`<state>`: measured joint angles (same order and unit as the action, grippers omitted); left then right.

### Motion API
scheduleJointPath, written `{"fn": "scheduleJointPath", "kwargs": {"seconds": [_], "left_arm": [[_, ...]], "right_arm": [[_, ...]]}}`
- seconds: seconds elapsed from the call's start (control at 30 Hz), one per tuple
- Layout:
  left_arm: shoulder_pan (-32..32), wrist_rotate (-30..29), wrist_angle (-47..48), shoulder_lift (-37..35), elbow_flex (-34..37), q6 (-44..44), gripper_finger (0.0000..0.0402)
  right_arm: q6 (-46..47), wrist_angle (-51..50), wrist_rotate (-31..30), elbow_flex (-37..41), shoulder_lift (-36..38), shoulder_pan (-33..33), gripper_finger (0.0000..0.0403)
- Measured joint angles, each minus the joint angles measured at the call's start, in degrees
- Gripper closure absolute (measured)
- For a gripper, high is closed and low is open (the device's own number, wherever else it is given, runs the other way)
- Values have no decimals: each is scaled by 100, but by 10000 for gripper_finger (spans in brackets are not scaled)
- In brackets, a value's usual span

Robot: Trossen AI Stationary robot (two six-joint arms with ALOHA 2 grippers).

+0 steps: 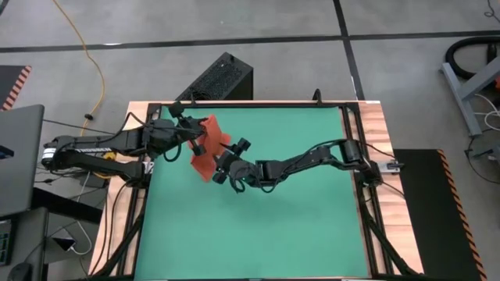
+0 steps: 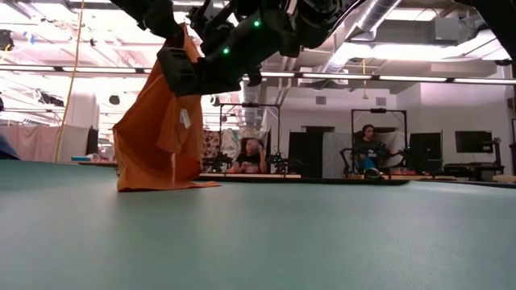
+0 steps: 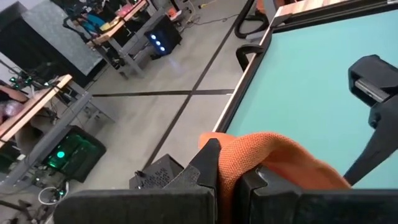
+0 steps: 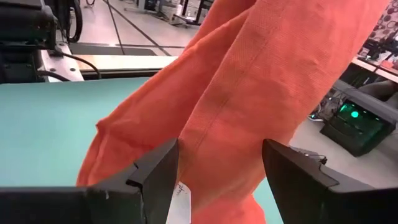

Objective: Roll towel into tight, uniform cylinder
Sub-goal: Fold the orange table napkin

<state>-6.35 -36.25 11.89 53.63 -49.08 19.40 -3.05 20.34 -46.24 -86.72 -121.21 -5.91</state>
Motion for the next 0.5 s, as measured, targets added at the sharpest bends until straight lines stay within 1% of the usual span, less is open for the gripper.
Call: {"fn": "scheduleJointPath", "kwargs": {"seconds": [0.23, 0.4, 0.5], "left_arm": [[0, 0, -26, 0, 0, -170, 401], [0, 8, -325, 0, 0, -233, 401], [0, 143, -407, 0, 0, -399, 401]], "right_arm": [[-20, 135, -3, 0, 0, -44, 148], [2, 145, -13, 0, 2, -44, 148], [5, 163, -19, 0, 2, -32, 148]]}}
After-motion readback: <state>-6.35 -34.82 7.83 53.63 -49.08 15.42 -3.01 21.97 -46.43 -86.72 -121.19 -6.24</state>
